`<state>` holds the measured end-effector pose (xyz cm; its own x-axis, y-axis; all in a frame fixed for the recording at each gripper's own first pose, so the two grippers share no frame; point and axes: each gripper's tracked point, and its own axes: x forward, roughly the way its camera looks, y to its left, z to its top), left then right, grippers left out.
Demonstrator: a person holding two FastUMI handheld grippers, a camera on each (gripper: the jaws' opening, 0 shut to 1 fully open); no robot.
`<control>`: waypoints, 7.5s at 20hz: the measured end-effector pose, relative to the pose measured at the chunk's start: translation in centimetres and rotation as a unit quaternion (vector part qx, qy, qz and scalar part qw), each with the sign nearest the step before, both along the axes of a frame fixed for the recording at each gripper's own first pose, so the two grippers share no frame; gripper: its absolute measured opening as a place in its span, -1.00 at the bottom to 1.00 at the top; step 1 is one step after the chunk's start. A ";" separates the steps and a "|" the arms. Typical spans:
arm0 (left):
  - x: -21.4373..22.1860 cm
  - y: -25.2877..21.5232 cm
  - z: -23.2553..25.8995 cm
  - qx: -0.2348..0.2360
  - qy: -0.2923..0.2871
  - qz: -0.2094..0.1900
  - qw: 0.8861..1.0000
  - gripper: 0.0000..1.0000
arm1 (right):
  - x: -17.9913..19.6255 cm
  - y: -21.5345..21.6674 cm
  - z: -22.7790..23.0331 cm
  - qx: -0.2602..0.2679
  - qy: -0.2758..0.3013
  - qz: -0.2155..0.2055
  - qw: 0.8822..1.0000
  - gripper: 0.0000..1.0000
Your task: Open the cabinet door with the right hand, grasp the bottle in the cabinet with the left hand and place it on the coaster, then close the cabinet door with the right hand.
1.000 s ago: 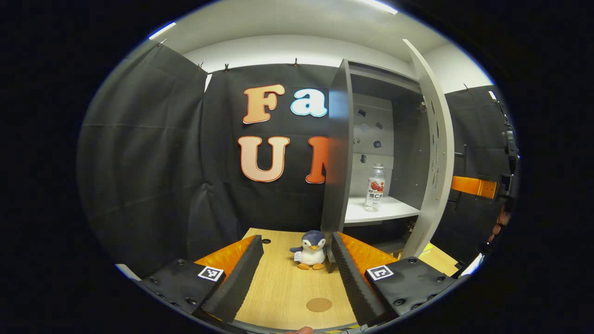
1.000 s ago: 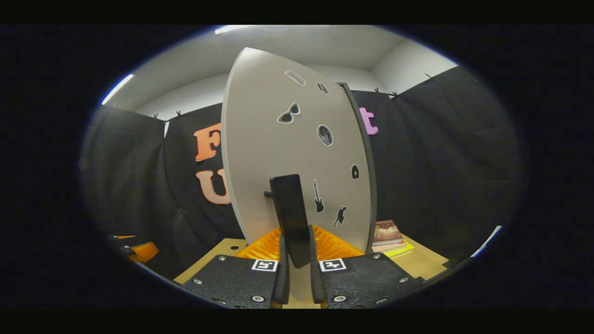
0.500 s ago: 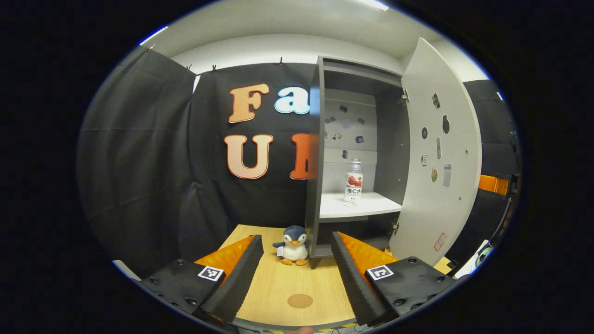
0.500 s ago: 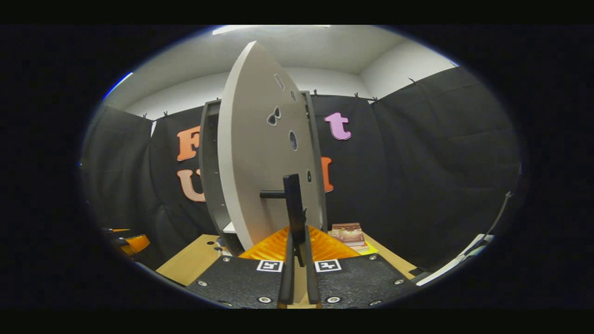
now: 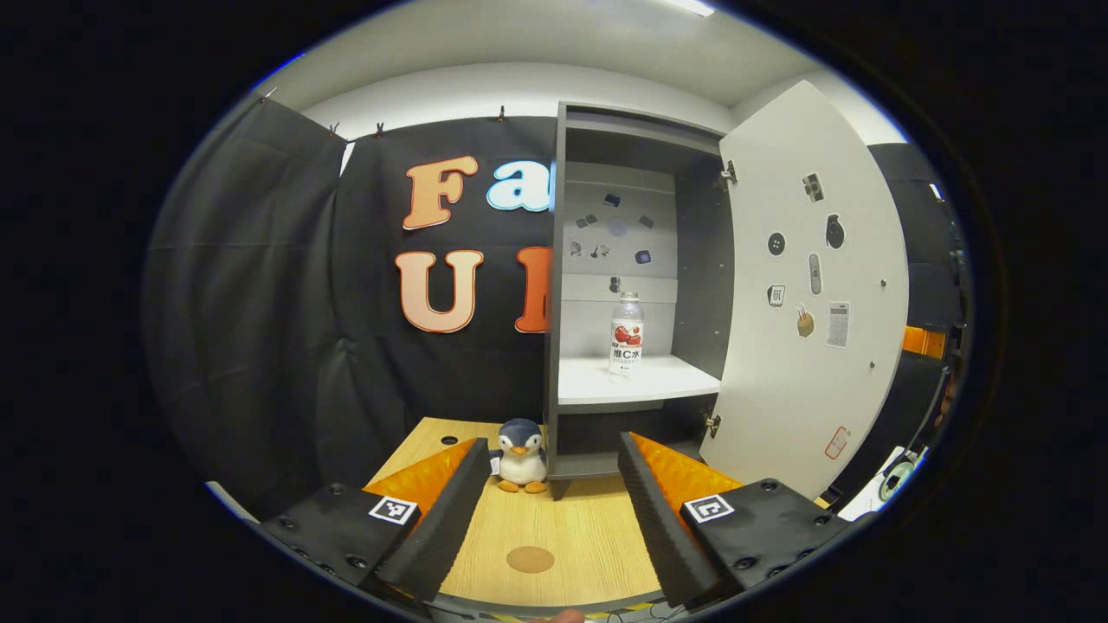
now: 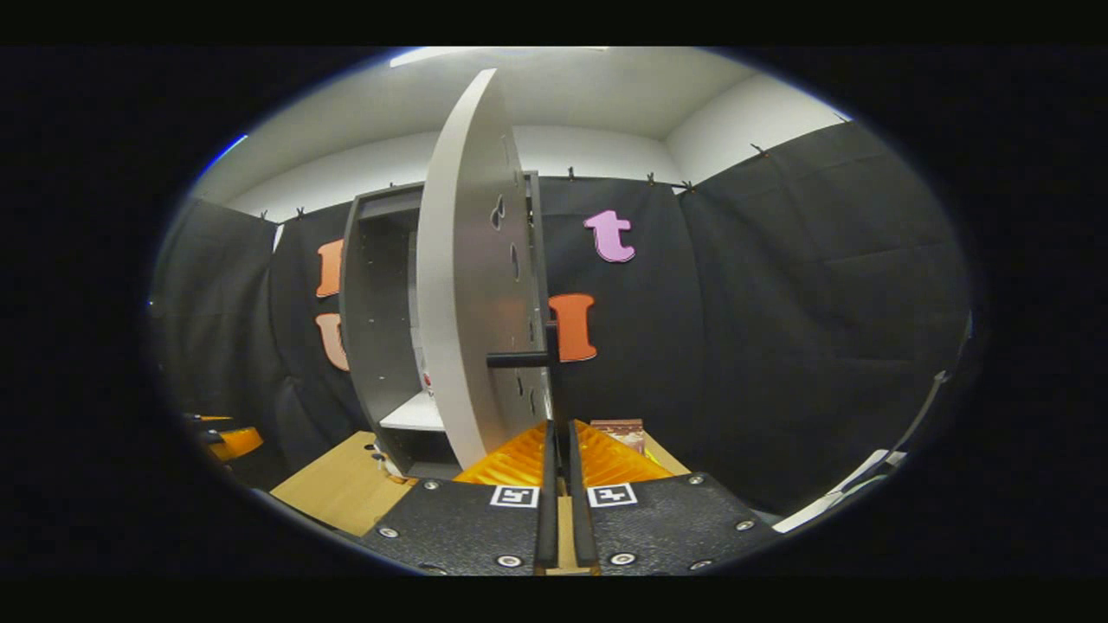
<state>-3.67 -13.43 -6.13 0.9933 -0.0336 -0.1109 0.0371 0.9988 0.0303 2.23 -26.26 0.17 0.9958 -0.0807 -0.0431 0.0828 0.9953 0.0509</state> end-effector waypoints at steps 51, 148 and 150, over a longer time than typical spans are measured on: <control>32.8 -14.0 1.7 -0.026 -0.056 -0.142 0.988 0.93 | -2.0 10.0 -0.5 0.011 -0.006 -0.061 0.998 0.48; 10.4 3.4 -33.1 0.045 0.002 0.011 0.999 0.77 | -15.2 13.2 -18.5 0.075 0.236 0.026 0.968 0.77; 10.4 3.6 -32.9 0.047 -0.001 0.014 0.999 0.79 | -15.3 13.1 -18.3 0.076 0.236 0.026 0.968 0.77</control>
